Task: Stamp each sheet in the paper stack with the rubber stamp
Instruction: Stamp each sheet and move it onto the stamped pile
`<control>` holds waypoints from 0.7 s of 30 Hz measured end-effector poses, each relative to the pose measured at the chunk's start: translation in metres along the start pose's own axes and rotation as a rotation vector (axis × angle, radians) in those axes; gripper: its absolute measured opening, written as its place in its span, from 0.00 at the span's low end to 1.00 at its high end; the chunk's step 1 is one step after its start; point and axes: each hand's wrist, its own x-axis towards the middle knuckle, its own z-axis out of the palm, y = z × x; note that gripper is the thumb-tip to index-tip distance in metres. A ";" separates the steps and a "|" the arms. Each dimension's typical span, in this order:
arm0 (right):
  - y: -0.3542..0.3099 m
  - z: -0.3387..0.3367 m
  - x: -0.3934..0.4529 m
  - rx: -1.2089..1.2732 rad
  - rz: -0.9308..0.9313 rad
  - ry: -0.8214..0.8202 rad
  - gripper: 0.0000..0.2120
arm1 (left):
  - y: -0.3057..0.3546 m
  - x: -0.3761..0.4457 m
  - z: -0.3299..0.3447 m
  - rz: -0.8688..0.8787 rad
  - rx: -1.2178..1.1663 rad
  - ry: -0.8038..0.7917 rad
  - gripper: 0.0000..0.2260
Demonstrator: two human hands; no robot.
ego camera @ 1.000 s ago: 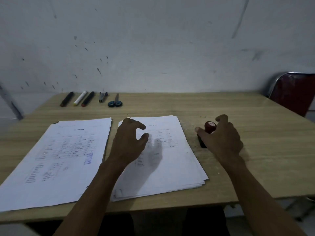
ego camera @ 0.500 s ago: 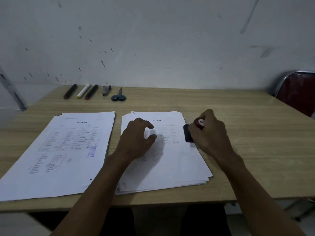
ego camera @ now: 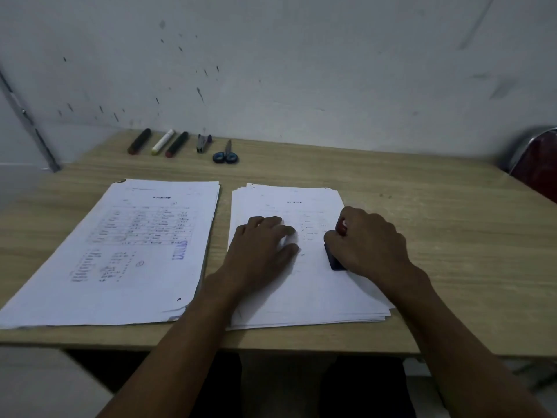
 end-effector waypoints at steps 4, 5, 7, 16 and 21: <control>-0.001 0.006 0.001 -0.028 0.007 -0.009 0.07 | -0.004 0.000 0.001 0.010 0.003 -0.009 0.15; -0.002 0.006 0.001 -0.036 0.008 -0.011 0.07 | -0.005 0.001 0.001 0.009 0.000 -0.013 0.15; -0.002 0.007 0.000 -0.065 0.002 -0.009 0.08 | -0.006 0.000 0.001 0.006 0.001 -0.011 0.15; -0.005 0.017 -0.007 -0.221 -0.069 0.117 0.11 | -0.007 0.001 0.002 0.005 0.019 -0.020 0.17; -0.007 0.016 -0.005 -0.257 -0.051 0.105 0.12 | -0.008 0.001 0.002 0.010 0.025 -0.028 0.17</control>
